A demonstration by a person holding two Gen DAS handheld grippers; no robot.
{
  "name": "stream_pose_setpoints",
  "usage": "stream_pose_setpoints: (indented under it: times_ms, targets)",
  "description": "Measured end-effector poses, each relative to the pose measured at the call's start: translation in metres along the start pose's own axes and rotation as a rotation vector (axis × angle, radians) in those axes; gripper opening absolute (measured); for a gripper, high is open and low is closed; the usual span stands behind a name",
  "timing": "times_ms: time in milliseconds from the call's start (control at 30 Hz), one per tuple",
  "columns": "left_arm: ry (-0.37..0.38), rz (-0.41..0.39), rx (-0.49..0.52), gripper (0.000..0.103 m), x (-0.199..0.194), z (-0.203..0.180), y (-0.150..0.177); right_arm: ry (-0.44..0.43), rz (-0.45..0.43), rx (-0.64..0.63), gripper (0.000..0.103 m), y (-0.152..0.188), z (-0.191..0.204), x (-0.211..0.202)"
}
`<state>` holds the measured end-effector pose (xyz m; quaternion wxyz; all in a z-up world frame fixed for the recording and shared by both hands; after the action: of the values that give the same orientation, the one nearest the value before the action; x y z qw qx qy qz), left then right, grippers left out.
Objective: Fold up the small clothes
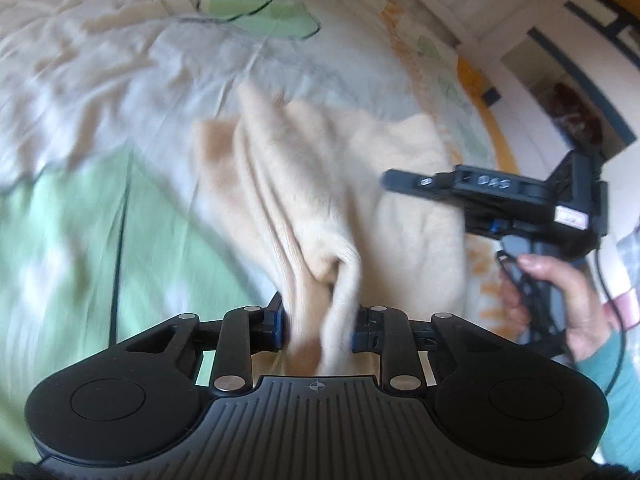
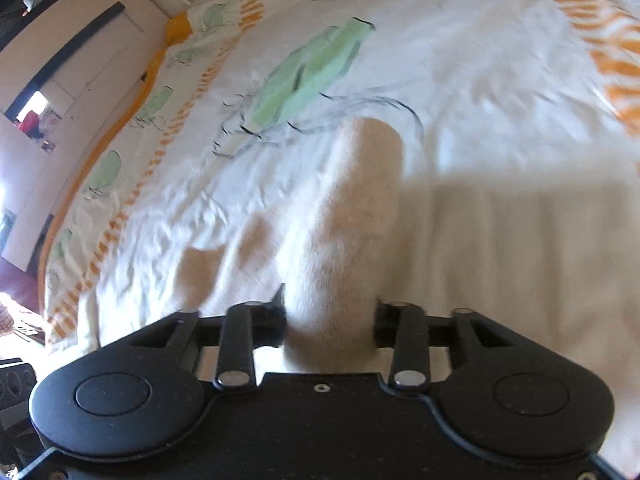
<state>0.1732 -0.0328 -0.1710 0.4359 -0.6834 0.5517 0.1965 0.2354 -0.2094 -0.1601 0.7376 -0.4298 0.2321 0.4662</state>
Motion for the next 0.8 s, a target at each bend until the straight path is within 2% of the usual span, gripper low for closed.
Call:
stream_pose_setpoints:
  times_ms: [33, 167, 267, 333, 400, 500, 567, 667, 800]
  targets:
    - [-0.022, 0.000, 0.003, 0.027, -0.003, 0.004, 0.007, 0.014, -0.009, 0.011, 0.062, 0.006, -0.004, -0.005]
    - [-0.099, -0.026, 0.015, 0.028, -0.017, 0.018, 0.026, 0.057, -0.073, 0.048, 0.069, 0.026, -0.019, -0.025]
    - [-0.161, 0.001, 0.049, 0.028, -0.026, 0.018, 0.030, 0.060, -0.134, 0.061, 0.070, 0.029, -0.020, -0.040]
    - [-0.186, 0.003, 0.108, 0.027, -0.037, 0.006, 0.031, 0.061, -0.174, 0.048, 0.072, 0.030, -0.016, -0.048]
    - [-0.188, -0.038, 0.195, 0.027, -0.054, -0.015, 0.030, 0.070, -0.224, 0.028, 0.077, 0.027, -0.013, -0.058]
    - [-0.193, -0.132, 0.303, 0.029, -0.073, -0.043, 0.013, 0.094, -0.275, -0.004, 0.077, 0.023, -0.012, -0.068]
    - [-0.194, -0.191, 0.332, 0.030, -0.074, -0.056, -0.008, 0.121, -0.288, -0.022, 0.077, 0.022, -0.013, -0.069]
    - [-0.207, -0.252, 0.327, 0.031, -0.057, -0.065, -0.041, 0.141, -0.295, -0.032, 0.077, 0.025, -0.014, -0.068]
    - [-0.284, -0.268, 0.328, 0.031, -0.016, -0.053, -0.067, 0.176, -0.289, -0.064, 0.077, 0.035, -0.015, -0.068]
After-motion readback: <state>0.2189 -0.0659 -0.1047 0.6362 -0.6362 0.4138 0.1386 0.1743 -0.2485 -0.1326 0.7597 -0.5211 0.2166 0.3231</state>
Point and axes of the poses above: each gripper's, at about its wrist camera, not at the fingertips, and x roughly the way its jaws point, z to its left, y to its underside, the point moved 10 cm from there along x, roughly the way its jaws point, and after that the axes turned 4 degrees about z, right-handed, at the moved point
